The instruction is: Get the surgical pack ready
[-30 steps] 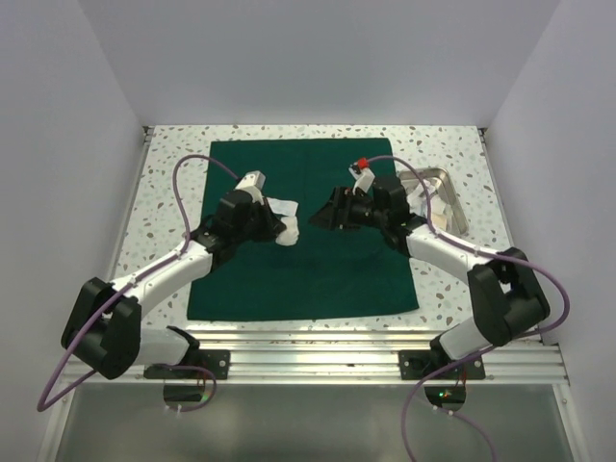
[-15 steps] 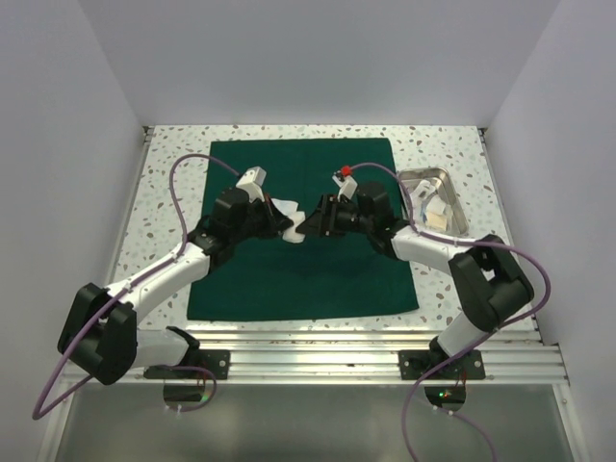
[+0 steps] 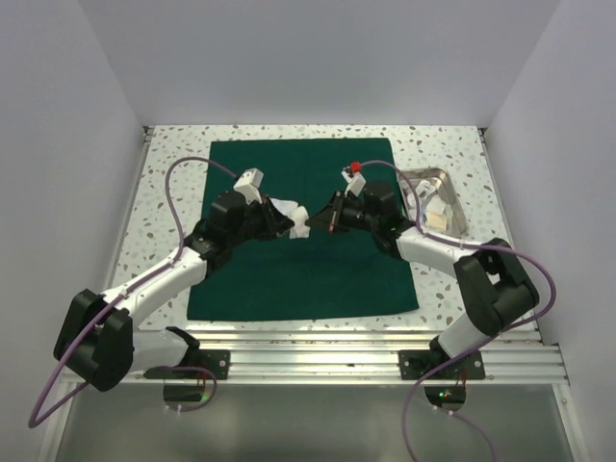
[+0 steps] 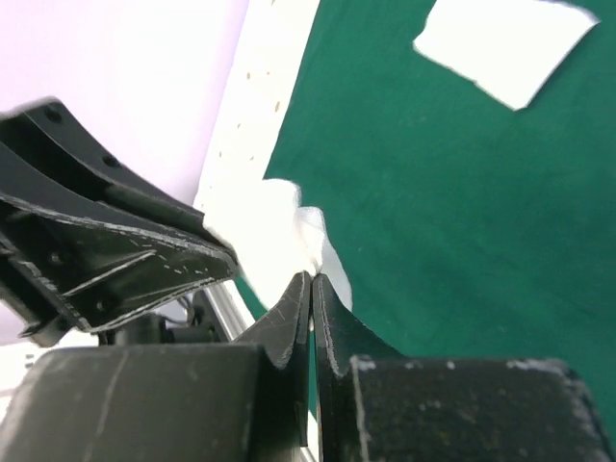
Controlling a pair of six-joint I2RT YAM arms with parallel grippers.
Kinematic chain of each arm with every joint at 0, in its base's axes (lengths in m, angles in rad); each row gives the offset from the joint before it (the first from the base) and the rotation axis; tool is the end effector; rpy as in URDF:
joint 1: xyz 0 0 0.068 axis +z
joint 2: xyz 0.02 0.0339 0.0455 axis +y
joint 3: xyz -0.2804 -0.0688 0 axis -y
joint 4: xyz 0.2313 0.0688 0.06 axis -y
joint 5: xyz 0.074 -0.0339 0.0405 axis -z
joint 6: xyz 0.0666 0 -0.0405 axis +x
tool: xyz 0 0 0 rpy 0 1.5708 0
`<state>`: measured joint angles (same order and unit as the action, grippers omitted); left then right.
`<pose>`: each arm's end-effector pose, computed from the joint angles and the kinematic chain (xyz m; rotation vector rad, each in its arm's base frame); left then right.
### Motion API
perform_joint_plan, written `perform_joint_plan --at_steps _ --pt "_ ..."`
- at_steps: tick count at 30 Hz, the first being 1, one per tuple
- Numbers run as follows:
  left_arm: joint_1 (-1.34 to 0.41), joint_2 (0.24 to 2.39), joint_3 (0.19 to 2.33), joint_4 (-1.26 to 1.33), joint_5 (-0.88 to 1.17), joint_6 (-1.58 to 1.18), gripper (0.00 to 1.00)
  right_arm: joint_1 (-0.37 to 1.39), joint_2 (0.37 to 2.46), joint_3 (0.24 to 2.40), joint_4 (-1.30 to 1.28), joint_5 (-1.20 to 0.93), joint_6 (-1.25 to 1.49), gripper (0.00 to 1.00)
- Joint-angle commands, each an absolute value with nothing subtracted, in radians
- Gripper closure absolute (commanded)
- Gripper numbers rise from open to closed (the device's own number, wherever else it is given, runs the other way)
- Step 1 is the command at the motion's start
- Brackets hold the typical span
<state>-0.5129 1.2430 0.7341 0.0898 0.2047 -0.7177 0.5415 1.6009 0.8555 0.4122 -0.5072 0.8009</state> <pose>0.2444 -0.1532 0.2620 -0.0760 2.1210 -0.9712 0.2953 0.2154 0.2377 -0.1116 2.1123 1.3434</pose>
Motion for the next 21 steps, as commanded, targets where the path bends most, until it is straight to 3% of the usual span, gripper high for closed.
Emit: perform_joint_plan --at_steps 1,3,5,6,16,21 --pt "-0.505 1.235 0.733 0.130 0.189 -0.703 0.81 0.474 1.526 0.822 0.474 -0.485 0.831 1.00" --pt "-0.506 1.253 0.738 0.124 0.181 -0.704 0.70 0.436 1.511 0.812 0.473 -0.498 0.839 1.00" --pt "-0.506 1.264 0.749 0.112 0.158 -0.693 0.51 0.408 1.490 0.801 0.457 -0.505 0.833 1.00" --pt "-0.506 1.269 0.749 0.112 0.149 -0.689 0.48 0.376 1.480 0.798 0.427 -0.506 0.827 1.00" --pt "-0.505 1.341 0.773 0.083 0.089 -0.640 0.46 0.077 1.414 0.837 0.195 -0.485 0.720 1.00" --pt "-0.505 1.382 0.820 0.025 0.002 -0.600 0.44 -0.081 1.453 0.887 0.108 -0.375 0.690 1.00"
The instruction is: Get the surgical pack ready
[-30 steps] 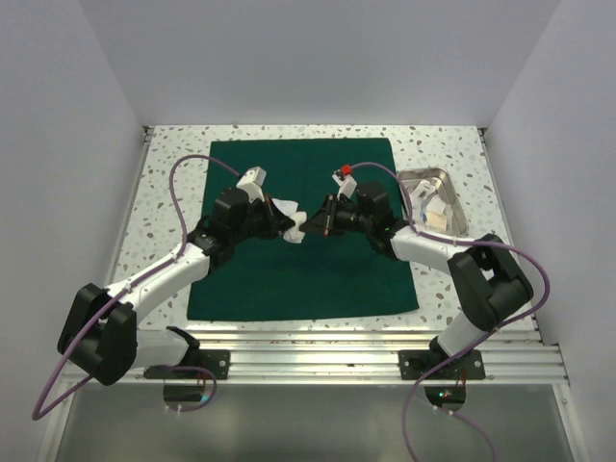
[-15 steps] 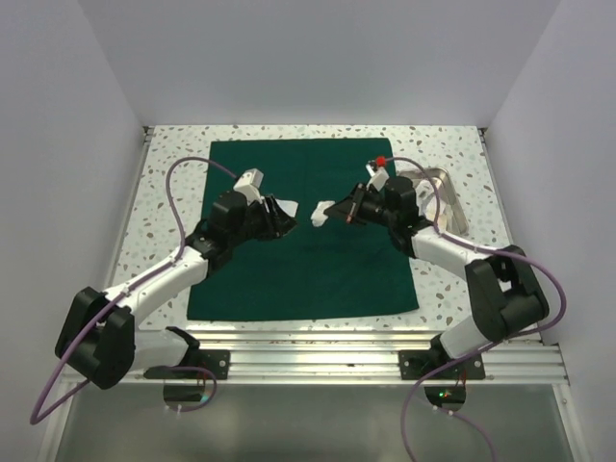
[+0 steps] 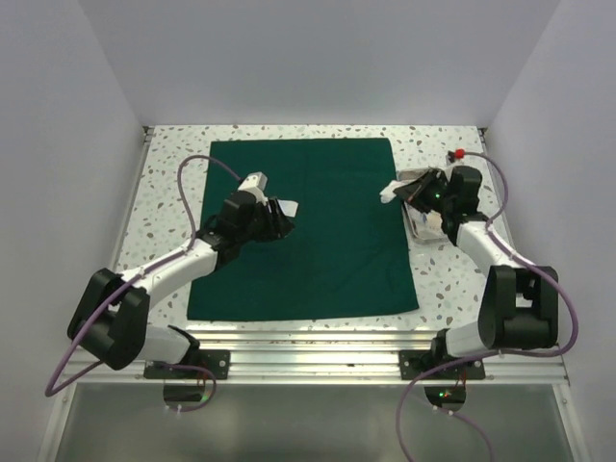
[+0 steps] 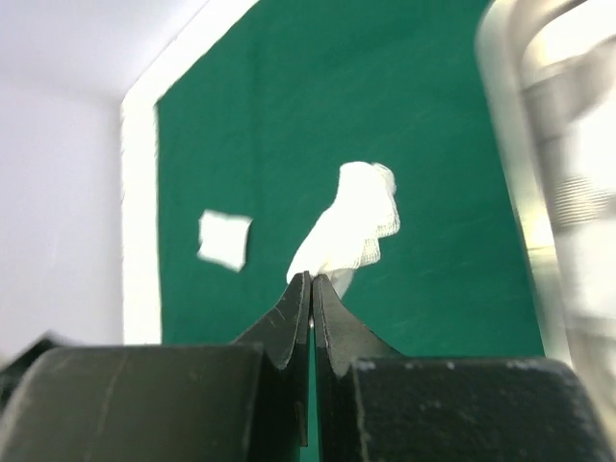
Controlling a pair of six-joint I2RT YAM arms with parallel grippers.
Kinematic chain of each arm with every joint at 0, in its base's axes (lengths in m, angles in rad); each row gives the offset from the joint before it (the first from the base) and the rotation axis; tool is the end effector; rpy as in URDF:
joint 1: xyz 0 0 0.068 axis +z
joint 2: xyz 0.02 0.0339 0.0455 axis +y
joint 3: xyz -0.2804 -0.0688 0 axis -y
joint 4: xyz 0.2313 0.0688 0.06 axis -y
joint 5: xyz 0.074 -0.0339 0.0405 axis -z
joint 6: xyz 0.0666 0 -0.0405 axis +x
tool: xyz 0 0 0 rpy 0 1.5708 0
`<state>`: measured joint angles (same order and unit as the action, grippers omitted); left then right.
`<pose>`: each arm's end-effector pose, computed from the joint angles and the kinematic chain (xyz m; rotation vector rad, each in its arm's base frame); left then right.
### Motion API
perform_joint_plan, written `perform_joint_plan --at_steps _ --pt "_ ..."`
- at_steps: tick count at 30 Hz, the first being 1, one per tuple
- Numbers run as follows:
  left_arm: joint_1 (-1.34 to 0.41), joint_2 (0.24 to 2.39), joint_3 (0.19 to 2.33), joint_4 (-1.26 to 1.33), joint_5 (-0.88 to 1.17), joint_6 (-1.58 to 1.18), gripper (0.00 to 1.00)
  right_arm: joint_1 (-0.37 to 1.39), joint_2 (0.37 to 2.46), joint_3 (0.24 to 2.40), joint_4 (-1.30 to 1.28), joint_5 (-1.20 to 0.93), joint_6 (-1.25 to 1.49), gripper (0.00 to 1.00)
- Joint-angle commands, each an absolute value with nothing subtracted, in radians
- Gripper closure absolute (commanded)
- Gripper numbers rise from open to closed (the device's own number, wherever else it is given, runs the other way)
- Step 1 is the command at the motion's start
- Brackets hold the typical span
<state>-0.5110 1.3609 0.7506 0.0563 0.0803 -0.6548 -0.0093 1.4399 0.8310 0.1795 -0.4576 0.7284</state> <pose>0.2633 -0.1538 0.2305 -0.1100 2.2195 -0.7560 0.3293 0.0264 0.2527 0.4531 2.0219 0.9096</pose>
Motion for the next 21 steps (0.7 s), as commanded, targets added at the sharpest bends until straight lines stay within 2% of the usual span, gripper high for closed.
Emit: perform_joint_plan --at_steps 1,6,10,11,12,13,14,17,21 --pt "-0.502 1.388 0.831 0.017 -0.044 -0.592 0.41 -0.101 1.468 0.890 0.103 -0.359 0.693 1.00" --pt "-0.492 1.446 0.903 0.002 -0.156 -0.542 0.38 -0.160 1.560 0.969 0.086 -0.246 0.678 1.00" --pt "-0.468 1.512 0.943 0.002 -0.169 -0.534 0.37 -0.160 1.678 1.071 0.025 -0.196 0.644 1.00" --pt "-0.463 1.538 0.962 0.002 -0.172 -0.528 0.37 -0.158 1.699 1.097 0.003 -0.186 0.629 0.68" --pt "-0.459 1.554 0.972 0.002 -0.179 -0.523 0.37 -0.160 1.701 1.104 -0.032 -0.161 0.627 0.56" --pt "-0.451 1.572 0.988 0.002 -0.187 -0.519 0.37 -0.160 1.698 1.106 -0.044 -0.144 0.623 0.50" --pt "-0.448 1.594 1.008 -0.032 -0.195 -0.511 0.37 -0.160 1.683 1.106 -0.054 -0.115 0.609 0.40" --pt "-0.434 1.696 1.089 -0.097 -0.221 -0.496 0.37 -0.156 1.629 1.098 -0.095 -0.062 0.580 0.27" --pt "-0.414 1.764 1.158 -0.101 -0.232 -0.474 0.33 -0.143 1.548 1.074 -0.123 -0.051 0.560 0.25"
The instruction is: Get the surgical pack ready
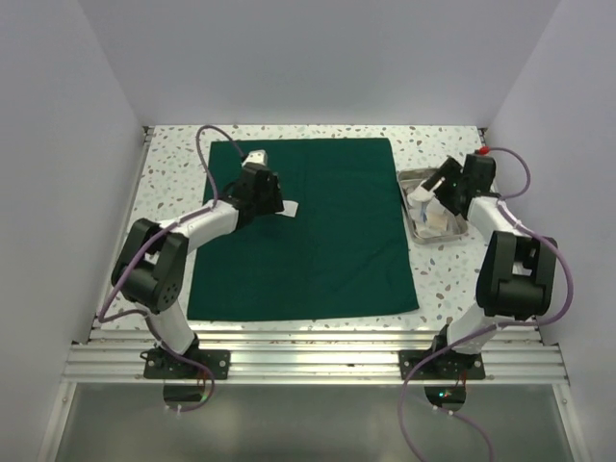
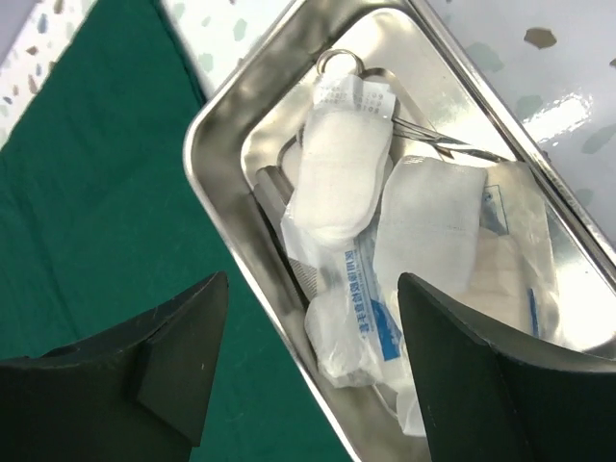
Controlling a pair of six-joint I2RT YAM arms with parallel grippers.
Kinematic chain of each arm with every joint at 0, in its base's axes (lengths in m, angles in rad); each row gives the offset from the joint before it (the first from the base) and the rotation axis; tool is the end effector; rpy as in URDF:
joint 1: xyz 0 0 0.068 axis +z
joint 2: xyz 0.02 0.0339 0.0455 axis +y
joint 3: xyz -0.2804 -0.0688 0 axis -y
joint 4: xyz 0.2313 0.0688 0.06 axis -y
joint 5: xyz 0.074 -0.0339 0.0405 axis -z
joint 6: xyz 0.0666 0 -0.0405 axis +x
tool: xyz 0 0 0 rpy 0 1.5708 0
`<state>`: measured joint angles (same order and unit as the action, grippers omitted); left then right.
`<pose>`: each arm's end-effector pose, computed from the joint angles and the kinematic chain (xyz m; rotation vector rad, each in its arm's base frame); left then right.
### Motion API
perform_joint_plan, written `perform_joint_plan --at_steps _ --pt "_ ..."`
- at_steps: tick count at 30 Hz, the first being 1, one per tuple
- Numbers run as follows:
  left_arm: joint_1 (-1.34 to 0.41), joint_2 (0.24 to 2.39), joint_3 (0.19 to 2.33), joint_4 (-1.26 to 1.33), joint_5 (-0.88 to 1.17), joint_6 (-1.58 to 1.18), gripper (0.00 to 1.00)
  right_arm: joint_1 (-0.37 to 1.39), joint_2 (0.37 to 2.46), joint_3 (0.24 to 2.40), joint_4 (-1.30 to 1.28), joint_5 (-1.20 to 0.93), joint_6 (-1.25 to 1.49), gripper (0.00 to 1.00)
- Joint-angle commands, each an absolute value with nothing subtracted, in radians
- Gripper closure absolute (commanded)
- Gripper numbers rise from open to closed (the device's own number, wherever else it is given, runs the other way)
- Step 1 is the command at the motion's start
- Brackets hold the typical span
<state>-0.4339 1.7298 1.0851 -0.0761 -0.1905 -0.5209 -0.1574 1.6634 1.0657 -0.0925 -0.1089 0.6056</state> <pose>0.3592 -0.1525 0.2073 -0.1985 2.2831 -0.2818 0.3755 -0.0523 0.2229 0.7948 2.1387 0.3600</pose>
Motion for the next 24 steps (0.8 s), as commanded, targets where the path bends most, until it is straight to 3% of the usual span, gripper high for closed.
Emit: perform_joint_plan --at_steps 1,12,21,24 --pt "-0.401 1.778 1.172 -0.107 -0.221 -0.472 0.32 -0.137 1.536 1.068 -0.124 -0.048 0.555 0.25" --pt "-0.348 1.888 1.244 -0.147 -0.157 -0.483 0.31 -0.072 1.451 1.006 -0.091 -0.071 0.549 0.26" --pt "-0.324 1.982 1.295 -0.201 -0.115 -0.517 0.52 -0.063 1.436 1.002 -0.086 -0.078 0.548 0.27" --pt "-0.322 1.994 1.299 -0.215 -0.120 -0.515 0.52 -0.063 1.433 1.000 -0.084 -0.081 0.545 0.27"
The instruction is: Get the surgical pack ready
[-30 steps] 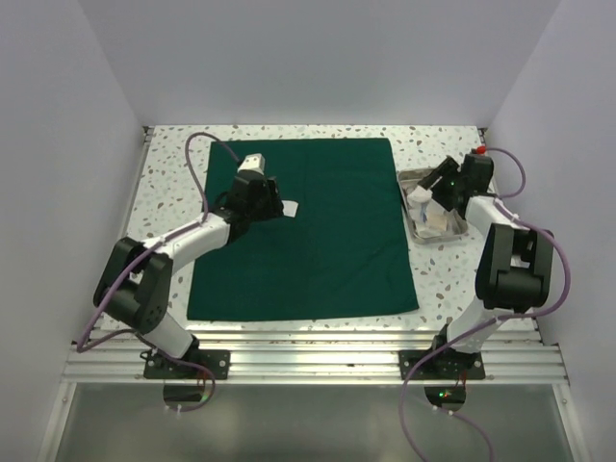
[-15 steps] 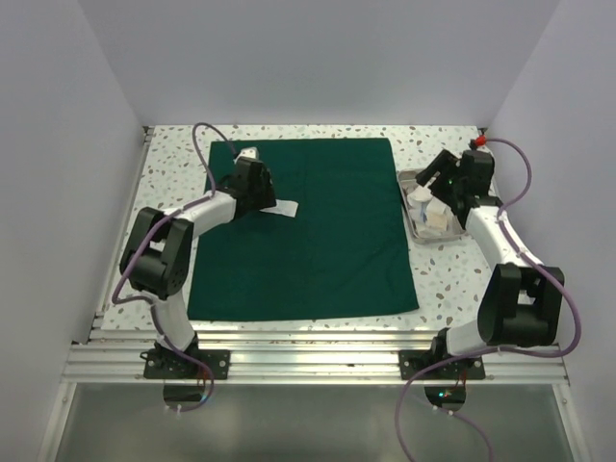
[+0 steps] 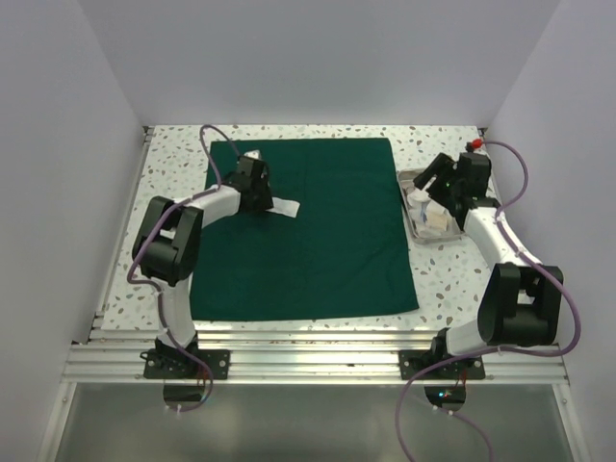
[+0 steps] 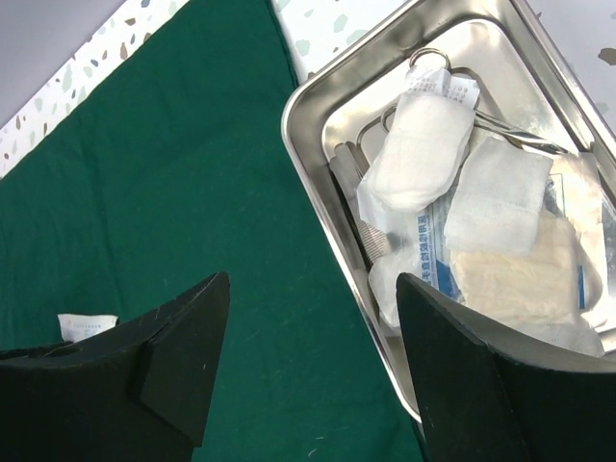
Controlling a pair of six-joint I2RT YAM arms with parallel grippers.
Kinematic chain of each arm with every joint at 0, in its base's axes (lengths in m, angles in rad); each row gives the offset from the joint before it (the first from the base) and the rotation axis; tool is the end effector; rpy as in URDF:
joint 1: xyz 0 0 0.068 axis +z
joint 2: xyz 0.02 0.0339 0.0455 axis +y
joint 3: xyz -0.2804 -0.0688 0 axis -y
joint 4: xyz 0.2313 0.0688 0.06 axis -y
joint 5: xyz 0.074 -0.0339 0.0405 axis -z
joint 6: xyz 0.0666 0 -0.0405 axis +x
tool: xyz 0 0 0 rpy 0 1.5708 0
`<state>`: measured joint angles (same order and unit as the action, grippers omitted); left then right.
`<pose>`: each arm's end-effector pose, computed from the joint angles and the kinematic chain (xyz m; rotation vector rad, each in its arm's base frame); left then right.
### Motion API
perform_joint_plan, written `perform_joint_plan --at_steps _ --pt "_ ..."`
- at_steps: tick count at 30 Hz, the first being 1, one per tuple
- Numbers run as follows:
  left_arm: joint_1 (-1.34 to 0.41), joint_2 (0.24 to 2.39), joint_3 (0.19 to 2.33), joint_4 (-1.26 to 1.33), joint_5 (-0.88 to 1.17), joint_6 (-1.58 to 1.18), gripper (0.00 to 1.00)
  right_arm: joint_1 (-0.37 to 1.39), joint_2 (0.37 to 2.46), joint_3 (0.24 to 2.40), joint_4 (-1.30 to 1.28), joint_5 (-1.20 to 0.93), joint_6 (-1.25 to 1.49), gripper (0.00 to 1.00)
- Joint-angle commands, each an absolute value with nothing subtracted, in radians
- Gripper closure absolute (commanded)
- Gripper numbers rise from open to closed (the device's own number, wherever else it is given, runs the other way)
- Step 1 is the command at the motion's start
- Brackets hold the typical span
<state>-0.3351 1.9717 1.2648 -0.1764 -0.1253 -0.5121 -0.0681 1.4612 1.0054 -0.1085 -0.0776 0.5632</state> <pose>0.4118 -0.1346 0.1588 -0.2721 2.4421 -0.2210 0.3416 -0.0181 0.2692 0.6254 2.0636 0.3719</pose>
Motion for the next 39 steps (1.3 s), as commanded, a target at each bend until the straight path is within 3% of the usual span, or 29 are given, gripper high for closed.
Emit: perform_joint_plan --at_steps 1,5,8,12,19,23,28,31,39 --pt "-0.322 2.005 1.299 -0.222 -0.117 -0.515 0.52 -0.063 1.430 0.999 -0.084 -0.081 0.546 0.27" --pt "-0.324 2.048 1.327 -0.256 -0.104 -0.506 0.58 -0.063 1.427 0.991 -0.077 -0.092 0.551 0.27" --pt "-0.324 2.057 1.325 -0.261 -0.098 -0.494 0.73 -0.061 1.420 0.986 -0.075 -0.097 0.554 0.27" --pt "-0.324 2.037 1.313 -0.247 -0.095 -0.495 1.00 -0.054 1.416 0.980 -0.074 -0.098 0.552 0.28" --pt "-0.324 1.875 1.212 -0.109 -0.025 -0.494 1.00 0.023 1.416 0.977 -0.051 -0.161 0.529 0.28" --pt "-0.324 1.740 1.123 -0.025 0.183 -0.491 1.00 0.078 1.460 0.988 0.044 -0.430 0.508 0.27" --pt "-0.325 1.590 0.993 0.082 0.342 -0.503 1.00 0.182 1.506 0.973 0.155 -0.569 0.496 0.10" --pt "-0.325 1.524 0.936 0.138 0.437 -0.528 1.00 0.222 1.555 0.962 0.257 -0.681 0.514 0.06" --pt "-0.330 1.437 0.911 0.152 0.661 -0.589 1.00 0.336 1.606 0.933 0.509 -0.867 0.489 0.05"
